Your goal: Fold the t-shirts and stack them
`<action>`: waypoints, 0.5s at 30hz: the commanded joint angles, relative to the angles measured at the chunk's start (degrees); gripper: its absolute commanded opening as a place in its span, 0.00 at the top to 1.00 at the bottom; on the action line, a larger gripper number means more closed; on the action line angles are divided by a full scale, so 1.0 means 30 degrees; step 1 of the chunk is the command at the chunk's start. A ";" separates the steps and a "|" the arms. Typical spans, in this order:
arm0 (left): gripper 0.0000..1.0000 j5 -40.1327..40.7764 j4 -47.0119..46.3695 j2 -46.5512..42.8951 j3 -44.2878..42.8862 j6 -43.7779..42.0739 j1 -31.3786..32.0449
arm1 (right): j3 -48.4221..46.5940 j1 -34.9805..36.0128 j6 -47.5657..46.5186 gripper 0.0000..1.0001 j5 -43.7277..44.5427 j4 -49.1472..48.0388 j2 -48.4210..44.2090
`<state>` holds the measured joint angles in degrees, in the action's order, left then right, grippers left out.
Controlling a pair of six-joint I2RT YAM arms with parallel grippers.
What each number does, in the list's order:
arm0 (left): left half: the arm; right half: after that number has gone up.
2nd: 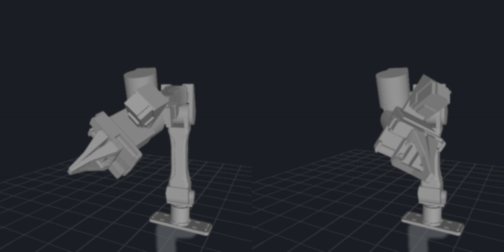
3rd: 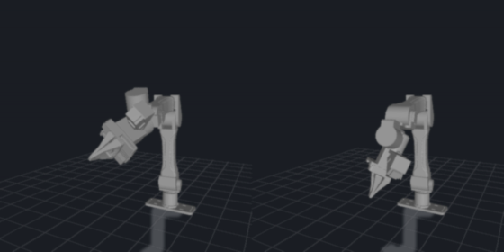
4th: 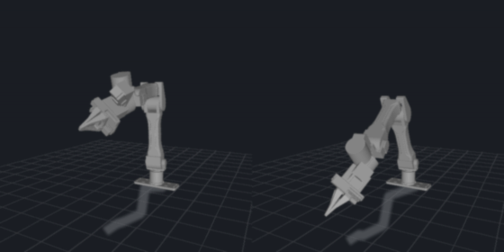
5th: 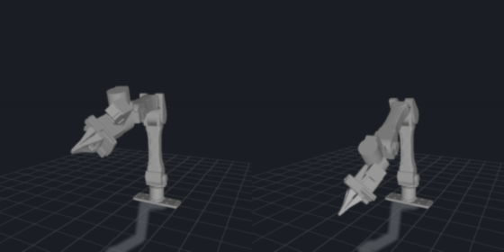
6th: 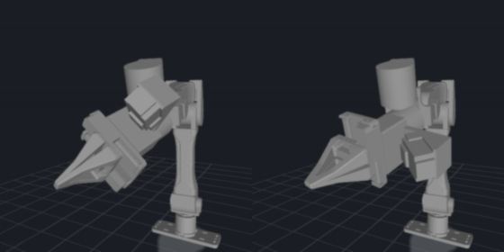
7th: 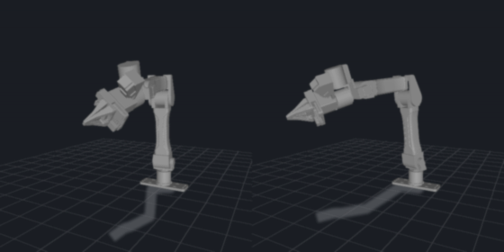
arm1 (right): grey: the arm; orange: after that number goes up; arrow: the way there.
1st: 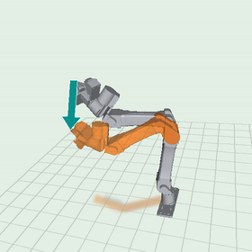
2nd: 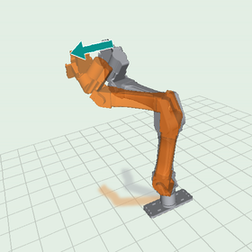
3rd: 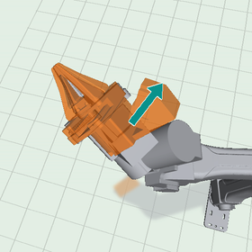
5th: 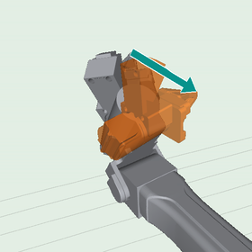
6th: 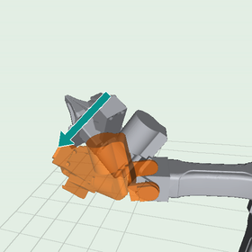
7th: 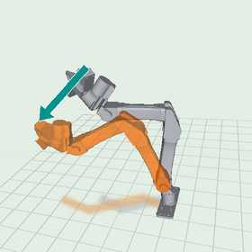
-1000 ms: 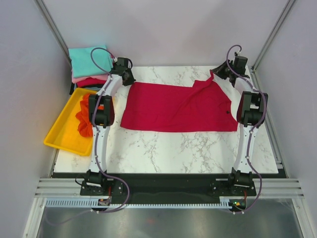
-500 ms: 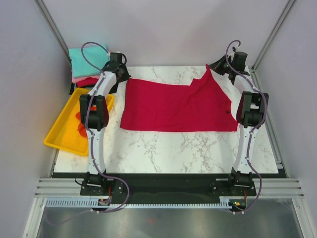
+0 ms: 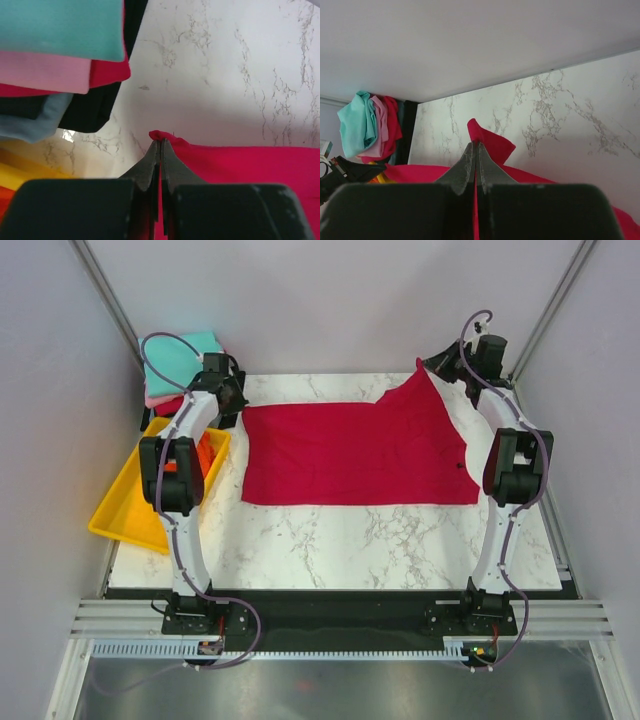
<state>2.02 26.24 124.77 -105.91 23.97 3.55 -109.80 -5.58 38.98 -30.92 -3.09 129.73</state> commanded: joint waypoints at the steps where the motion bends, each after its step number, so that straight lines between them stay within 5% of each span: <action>1: 0.98 -0.0144 -0.1012 -0.1658 0.0468 -0.0107 -0.0451 | 0.0651 0.0045 -0.0308 1.00 -0.0447 -0.0551 -0.1113; 15: 0.98 -0.2751 -0.1187 -0.2830 0.2576 -0.0840 -0.0481 | 0.5397 -0.0276 -0.1041 1.00 -0.0066 -0.1371 -0.4629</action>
<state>-3.42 24.73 120.36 -99.50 23.88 2.13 -94.67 -5.67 37.23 -31.00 -3.14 121.34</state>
